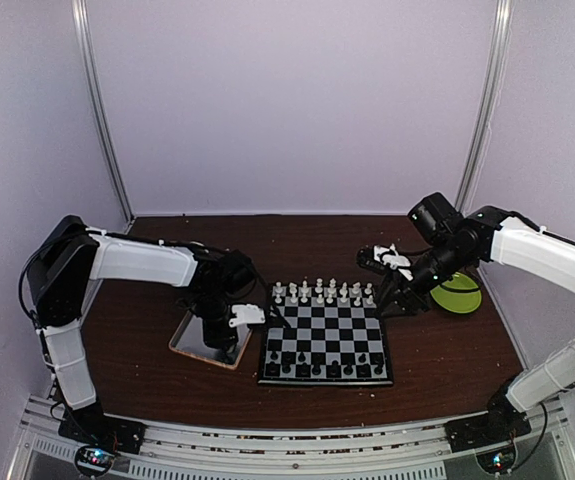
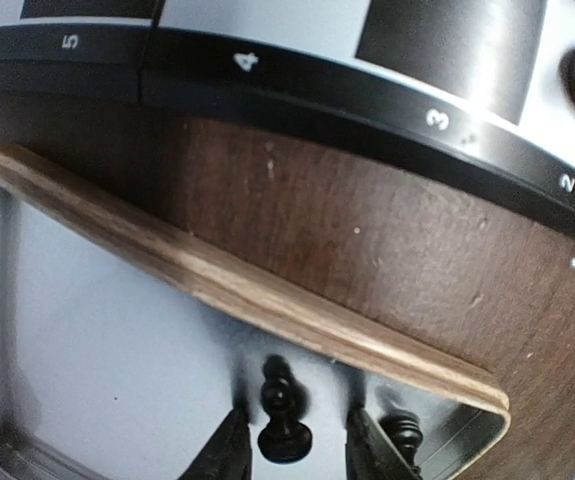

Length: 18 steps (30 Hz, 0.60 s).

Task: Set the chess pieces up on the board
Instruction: Pick up the pawn from the storage box.

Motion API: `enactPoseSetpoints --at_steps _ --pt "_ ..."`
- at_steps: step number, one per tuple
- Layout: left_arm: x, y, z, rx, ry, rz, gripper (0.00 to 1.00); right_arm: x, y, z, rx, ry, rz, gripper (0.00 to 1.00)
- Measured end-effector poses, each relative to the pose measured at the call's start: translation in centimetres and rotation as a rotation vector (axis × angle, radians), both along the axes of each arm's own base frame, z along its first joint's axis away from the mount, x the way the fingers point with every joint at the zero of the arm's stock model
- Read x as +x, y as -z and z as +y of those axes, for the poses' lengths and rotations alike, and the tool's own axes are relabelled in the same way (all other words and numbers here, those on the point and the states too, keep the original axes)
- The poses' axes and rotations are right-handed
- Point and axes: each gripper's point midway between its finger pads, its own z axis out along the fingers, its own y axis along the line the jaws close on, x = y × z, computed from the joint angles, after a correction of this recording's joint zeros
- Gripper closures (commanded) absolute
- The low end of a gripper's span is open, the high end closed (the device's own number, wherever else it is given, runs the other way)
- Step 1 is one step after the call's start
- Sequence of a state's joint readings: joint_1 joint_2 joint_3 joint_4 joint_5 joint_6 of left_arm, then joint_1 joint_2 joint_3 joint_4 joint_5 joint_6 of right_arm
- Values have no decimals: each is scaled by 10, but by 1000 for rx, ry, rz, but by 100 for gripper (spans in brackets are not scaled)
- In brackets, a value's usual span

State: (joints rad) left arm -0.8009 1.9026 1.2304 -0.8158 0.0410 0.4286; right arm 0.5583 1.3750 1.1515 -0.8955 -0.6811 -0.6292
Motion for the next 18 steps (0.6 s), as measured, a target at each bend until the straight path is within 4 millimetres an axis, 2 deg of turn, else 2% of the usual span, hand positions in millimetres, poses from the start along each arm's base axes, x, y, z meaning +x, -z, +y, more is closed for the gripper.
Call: enactPoseSetpoints --at_steps 6,18 --pt "-9 0 8 8 -18 -7 70 -1 1 -1 -5 -1 7 63" --pt "-4 0 7 17 -59 -16 60 -1 2 -1 -6 -1 10 63"
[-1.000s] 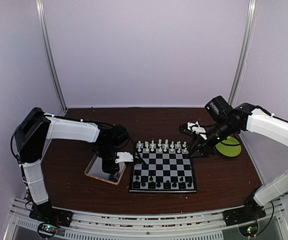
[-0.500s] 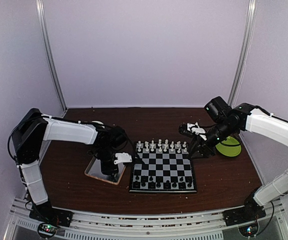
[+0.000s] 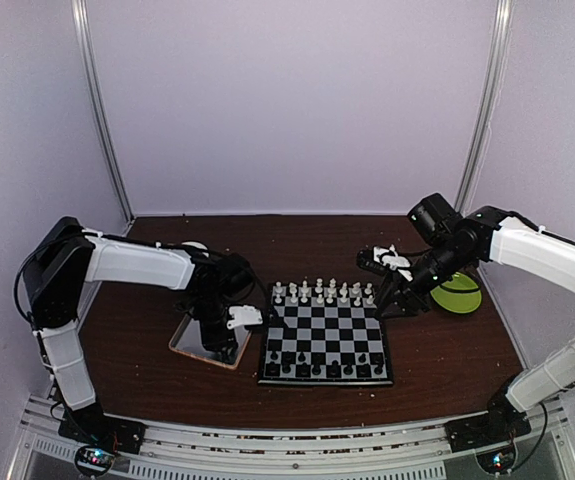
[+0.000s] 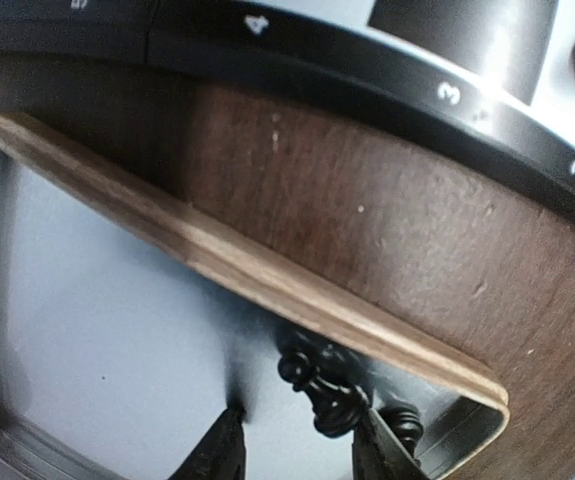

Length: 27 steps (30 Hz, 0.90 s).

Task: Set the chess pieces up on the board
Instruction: Pick up the pawn from the storage box.

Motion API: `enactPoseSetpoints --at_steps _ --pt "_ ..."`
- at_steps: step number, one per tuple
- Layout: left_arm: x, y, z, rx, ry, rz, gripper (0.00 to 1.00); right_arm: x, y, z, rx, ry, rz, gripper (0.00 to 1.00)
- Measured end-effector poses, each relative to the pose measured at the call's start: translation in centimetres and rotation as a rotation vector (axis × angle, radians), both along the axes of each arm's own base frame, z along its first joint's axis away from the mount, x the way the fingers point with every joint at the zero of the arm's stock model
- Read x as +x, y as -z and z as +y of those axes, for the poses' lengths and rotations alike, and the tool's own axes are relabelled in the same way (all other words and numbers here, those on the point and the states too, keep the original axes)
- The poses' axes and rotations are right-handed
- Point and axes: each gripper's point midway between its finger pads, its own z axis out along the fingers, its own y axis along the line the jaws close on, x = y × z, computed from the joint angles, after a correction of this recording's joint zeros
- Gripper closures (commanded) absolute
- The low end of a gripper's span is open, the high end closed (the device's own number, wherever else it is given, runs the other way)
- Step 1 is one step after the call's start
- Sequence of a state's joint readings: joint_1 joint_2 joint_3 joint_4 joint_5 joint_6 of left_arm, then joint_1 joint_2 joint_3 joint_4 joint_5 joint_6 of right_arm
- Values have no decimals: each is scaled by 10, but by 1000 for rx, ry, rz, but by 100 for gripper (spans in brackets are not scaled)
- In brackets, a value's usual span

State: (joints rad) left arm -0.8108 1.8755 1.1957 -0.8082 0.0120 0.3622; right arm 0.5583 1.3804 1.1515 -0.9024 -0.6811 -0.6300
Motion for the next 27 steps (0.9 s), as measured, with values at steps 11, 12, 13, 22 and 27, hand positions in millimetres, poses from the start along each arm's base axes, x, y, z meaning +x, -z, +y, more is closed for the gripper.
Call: enactPoseSetpoints --at_steps 11,12,13,22,27 --pt "4 0 -18 -56 -76 35 59 0 2 0 -6 0 9 63" --pt "5 0 -20 -58 -84 35 60 0 3 0 -7 -1 11 63" --pt "6 0 -21 -58 -91 34 60 -1 3 0 -8 -1 12 63" --pt "12 1 -20 -38 -131 9 61 -1 3 0 -9 -1 13 63" --pt "12 1 -15 -28 -156 -5 61 -1 4 0 -10 0 16 63"
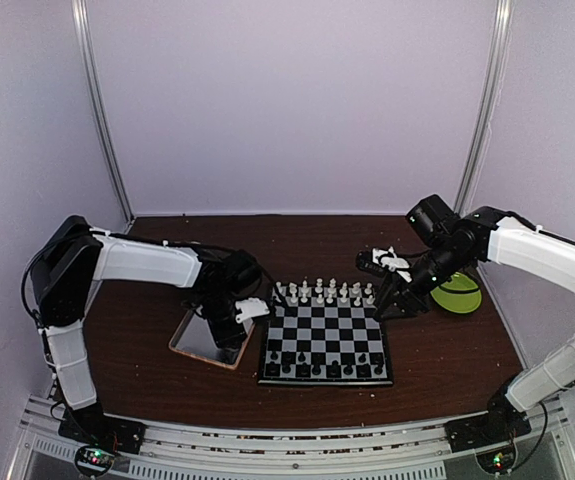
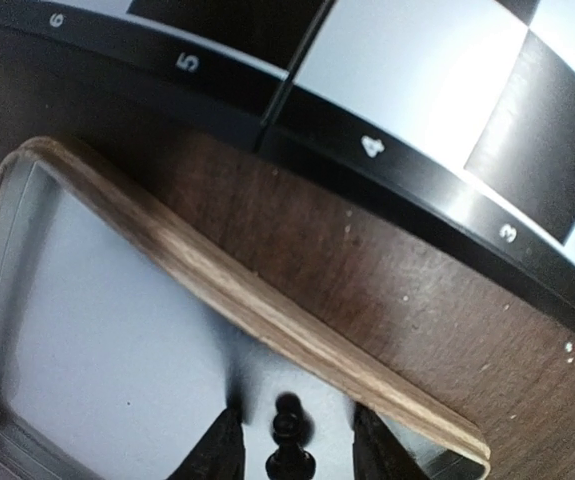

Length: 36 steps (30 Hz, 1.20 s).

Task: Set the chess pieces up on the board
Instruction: Pick up the pawn from the storage box.

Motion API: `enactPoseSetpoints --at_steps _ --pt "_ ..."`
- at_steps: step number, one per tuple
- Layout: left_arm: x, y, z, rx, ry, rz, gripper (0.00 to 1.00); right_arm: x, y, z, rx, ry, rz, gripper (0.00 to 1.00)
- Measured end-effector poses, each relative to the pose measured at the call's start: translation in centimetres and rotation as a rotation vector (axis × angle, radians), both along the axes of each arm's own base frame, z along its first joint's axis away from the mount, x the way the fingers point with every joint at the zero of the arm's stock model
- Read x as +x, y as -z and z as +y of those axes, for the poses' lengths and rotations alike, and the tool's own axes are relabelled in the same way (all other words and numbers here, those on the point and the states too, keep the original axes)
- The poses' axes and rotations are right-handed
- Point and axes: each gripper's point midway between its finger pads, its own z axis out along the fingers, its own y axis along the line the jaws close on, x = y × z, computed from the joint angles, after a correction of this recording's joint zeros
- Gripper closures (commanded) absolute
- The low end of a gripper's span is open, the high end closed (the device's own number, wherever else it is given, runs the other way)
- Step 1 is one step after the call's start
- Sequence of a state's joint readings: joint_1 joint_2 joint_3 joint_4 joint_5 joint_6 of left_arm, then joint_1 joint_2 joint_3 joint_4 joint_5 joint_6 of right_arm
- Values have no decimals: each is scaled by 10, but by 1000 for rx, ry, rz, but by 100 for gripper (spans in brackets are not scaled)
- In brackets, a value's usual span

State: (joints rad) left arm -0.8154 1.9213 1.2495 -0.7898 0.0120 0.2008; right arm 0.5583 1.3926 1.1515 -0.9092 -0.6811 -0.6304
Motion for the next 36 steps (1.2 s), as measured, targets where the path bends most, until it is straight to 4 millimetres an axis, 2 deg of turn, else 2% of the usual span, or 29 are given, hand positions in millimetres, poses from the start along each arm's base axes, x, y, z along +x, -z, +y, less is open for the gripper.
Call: enactPoseSetpoints --at_steps 4,14,21,26,33,36 --pt "-3 0 6 9 -16 -5 62 0 0 0 -1 0 1 63" --pt "-4 0 9 17 -27 -5 73 0 1 0 -3 -1 5 63" --pt "-5 0 14 43 -29 -3 85 0 2 0 -5 -2 6 63" --pt "-4 -1 20 71 -28 -11 90 -1 1 0 -5 2 11 63" --pt "-3 -6 21 66 -22 -20 93 6 -16 4 16 25 -4 63" --pt "0 -18 18 40 -23 -45 93 11 -31 5 23 35 -28 63"
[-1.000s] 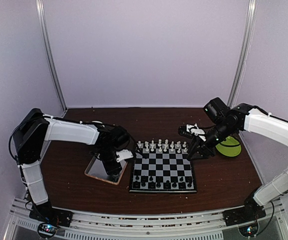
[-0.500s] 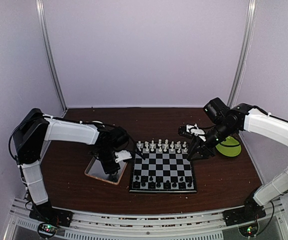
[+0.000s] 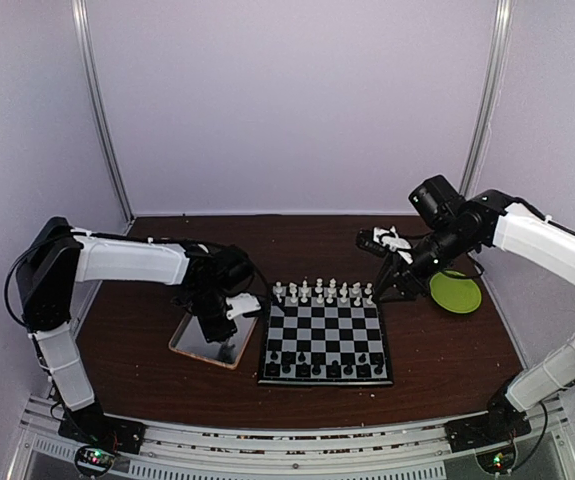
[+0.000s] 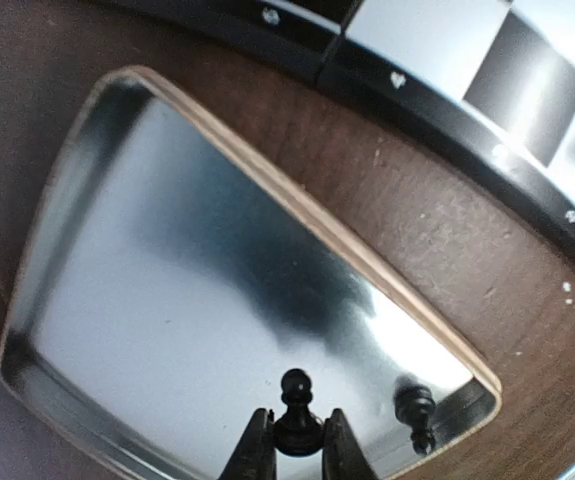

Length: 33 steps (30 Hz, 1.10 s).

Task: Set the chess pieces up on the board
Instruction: Pick up the pawn from the storage box, then pass from the left arm to the right

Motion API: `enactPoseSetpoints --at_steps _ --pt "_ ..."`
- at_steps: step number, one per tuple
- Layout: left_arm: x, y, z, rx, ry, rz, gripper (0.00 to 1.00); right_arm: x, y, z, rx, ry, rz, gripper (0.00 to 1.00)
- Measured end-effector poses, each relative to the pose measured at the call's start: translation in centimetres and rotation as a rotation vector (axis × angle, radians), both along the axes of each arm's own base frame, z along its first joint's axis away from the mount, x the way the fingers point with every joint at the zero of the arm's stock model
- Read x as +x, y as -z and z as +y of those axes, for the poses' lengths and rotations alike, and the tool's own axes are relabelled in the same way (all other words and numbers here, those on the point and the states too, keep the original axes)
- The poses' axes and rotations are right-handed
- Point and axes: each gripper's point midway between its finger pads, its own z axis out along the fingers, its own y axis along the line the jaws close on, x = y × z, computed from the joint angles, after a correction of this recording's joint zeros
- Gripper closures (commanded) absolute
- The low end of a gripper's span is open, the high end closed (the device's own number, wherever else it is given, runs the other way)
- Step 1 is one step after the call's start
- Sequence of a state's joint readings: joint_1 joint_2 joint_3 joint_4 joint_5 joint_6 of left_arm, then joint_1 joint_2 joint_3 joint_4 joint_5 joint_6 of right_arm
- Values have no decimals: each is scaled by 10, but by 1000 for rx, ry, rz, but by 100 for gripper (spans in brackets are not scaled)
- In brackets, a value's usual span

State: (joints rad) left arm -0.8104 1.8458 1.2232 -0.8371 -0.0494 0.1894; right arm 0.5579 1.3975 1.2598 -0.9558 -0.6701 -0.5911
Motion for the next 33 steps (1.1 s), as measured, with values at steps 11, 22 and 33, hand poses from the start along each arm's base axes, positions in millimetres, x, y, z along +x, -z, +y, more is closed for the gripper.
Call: enactPoseSetpoints --at_steps 11,22,33 --pt "25 -148 -68 -529 -7 -274 93 81 -92 -42 40 425 -231 15" --pt "5 -214 -145 -948 82 -316 92 60 -43 18 102 253 202 53" --pt "-16 -205 -191 -1017 152 -229 92 29 -75 63 244 132 304 57"
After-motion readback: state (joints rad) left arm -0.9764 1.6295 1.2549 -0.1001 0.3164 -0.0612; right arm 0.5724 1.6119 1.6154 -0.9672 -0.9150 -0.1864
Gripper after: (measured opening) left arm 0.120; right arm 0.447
